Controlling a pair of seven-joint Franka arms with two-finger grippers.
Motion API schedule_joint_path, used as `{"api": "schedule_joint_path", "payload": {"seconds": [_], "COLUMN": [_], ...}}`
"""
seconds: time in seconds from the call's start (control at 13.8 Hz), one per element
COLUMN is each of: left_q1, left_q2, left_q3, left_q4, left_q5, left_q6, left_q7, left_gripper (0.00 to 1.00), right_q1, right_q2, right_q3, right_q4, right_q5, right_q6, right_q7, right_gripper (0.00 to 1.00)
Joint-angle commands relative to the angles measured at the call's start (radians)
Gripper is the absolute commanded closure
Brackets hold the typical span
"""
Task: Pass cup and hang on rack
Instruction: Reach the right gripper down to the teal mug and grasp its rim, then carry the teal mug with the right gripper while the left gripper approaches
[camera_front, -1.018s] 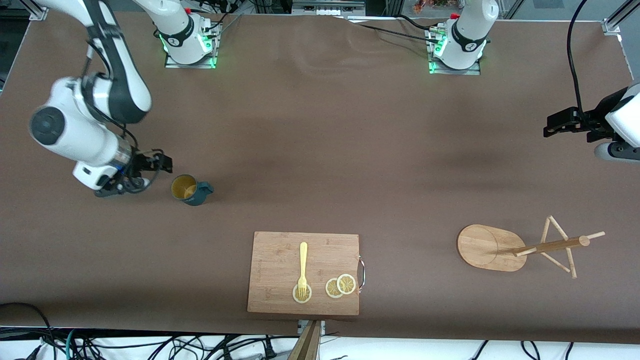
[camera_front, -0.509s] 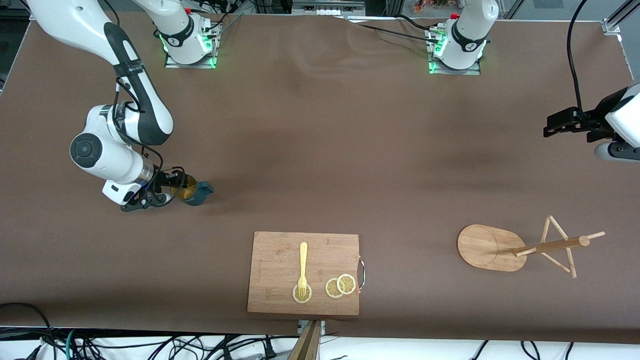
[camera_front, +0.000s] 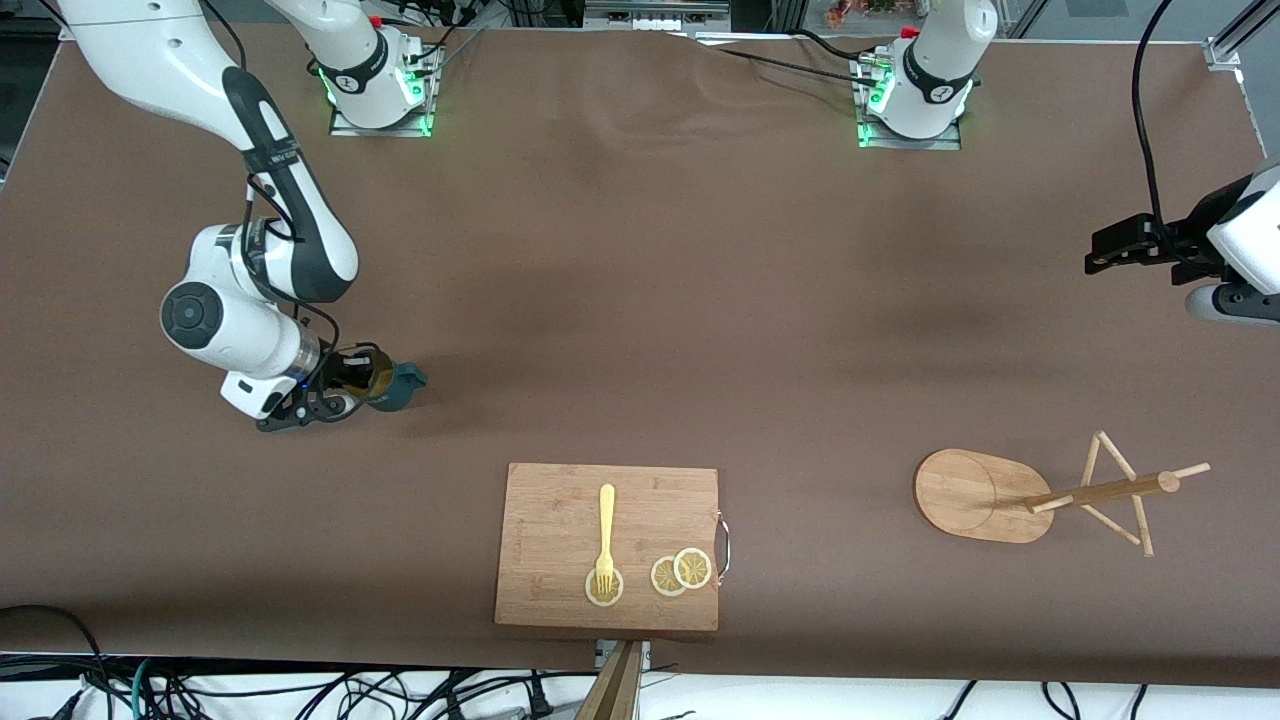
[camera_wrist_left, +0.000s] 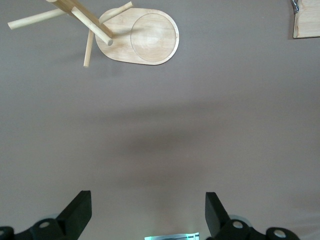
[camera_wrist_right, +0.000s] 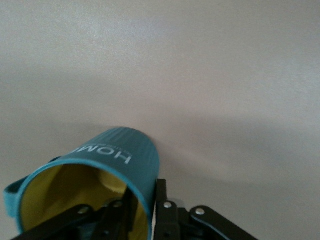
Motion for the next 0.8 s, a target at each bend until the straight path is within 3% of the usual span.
{"api": "schedule_joint_path", "payload": {"seconds": [0.0, 0.15, 0.44, 0.73], "left_q1": [0.003, -0.002, -0.003, -0.003], "left_q2": [0.013, 0.013, 0.014, 0.017], "left_q3": [-0.001, 0.0, -0.003, -0.004], "left_q4": [0.031, 0.03, 0.03, 0.03], "left_q5": [0.021, 0.021, 0.021, 0.021], "left_q6": [-0.016, -0.016, -0.016, -0.016], "left_q7": [0.007, 0.007, 0.007, 0.007], "left_gripper": [0.0, 0.0, 0.0, 0.0], "right_q1": [0.019, 0.09, 0.264, 0.462], "right_q2": [0.014, 0.011, 0.023, 0.087], "right_q3": [0.003, 0.003, 0.003, 0.003], "right_q4": [0.051, 0.085, 0.26, 0.356], "right_q5": [0.004, 0.006, 0.004, 0.006], "right_q6": [-0.013, -0.083, -0.272, -0.277], "right_q7": [0.04, 0.099, 0.413, 0.68], "right_gripper": [1.0, 1.0, 1.0, 1.0]}}
